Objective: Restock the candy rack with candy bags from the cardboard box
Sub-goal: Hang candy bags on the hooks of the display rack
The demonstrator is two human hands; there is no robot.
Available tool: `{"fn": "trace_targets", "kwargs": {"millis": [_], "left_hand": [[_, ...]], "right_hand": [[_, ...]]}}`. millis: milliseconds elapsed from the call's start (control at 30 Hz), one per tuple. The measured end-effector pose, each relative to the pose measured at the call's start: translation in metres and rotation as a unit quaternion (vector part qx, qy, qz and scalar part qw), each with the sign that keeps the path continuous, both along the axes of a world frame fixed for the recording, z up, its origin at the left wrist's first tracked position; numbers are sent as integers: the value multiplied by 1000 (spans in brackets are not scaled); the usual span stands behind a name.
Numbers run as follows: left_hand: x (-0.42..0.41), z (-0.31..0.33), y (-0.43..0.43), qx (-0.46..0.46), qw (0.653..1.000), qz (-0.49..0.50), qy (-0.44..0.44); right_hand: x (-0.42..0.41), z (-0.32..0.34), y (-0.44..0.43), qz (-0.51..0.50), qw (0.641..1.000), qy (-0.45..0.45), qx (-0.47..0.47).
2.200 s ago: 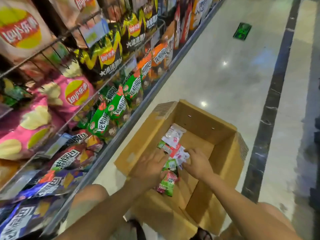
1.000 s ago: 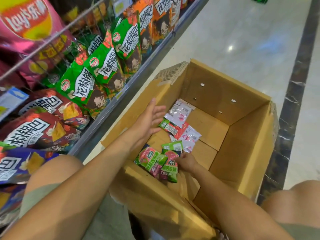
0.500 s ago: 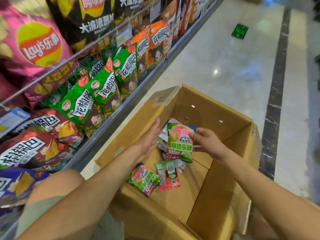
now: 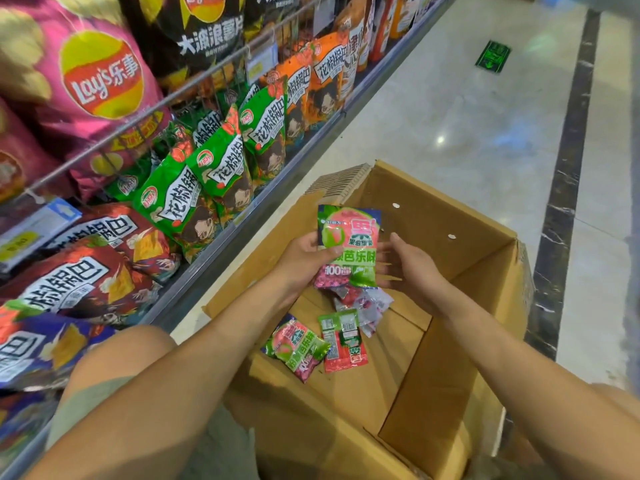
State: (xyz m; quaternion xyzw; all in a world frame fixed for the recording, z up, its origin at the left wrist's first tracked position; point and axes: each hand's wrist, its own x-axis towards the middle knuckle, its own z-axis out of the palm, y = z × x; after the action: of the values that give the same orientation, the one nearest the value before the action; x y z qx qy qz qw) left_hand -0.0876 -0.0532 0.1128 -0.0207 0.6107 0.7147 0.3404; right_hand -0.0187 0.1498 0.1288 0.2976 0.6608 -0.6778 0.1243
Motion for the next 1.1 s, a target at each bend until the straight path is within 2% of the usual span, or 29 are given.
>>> {"fn": "trace_targets", "kwargs": {"millis": [67,200,333,500,633,800,933,1000,1100], "left_hand": [[-5,3,-6,-6,999,34,6],[-13,6,-18,-5,997,75,22],[-13,9,-28,-13,995,89,32],[-8,15,-35,0,995,88,43],[-6,19,-40,21,992,112,51],[-5,25,-44,31,990,140,18],[-4,25,-45,14,990,140,-5],[-5,26,-45,7,990,139,-2],[-7,28,-45,-2,990,139,13]], "right_hand": [[6,-30,-9,-13,999,-39,4],[27,-100,-46,70,988,-126,48],[44,-158,-83,213,954,-136,163],[45,-200,-113,326,905,-143,231],[45,-212,-122,324,892,-140,282],[45,-216,-122,385,855,-144,316],[51,-217,-127,412,831,-113,356],[52,-215,-128,426,834,-100,335],[54,-211,-120,421,857,-97,280]]}}
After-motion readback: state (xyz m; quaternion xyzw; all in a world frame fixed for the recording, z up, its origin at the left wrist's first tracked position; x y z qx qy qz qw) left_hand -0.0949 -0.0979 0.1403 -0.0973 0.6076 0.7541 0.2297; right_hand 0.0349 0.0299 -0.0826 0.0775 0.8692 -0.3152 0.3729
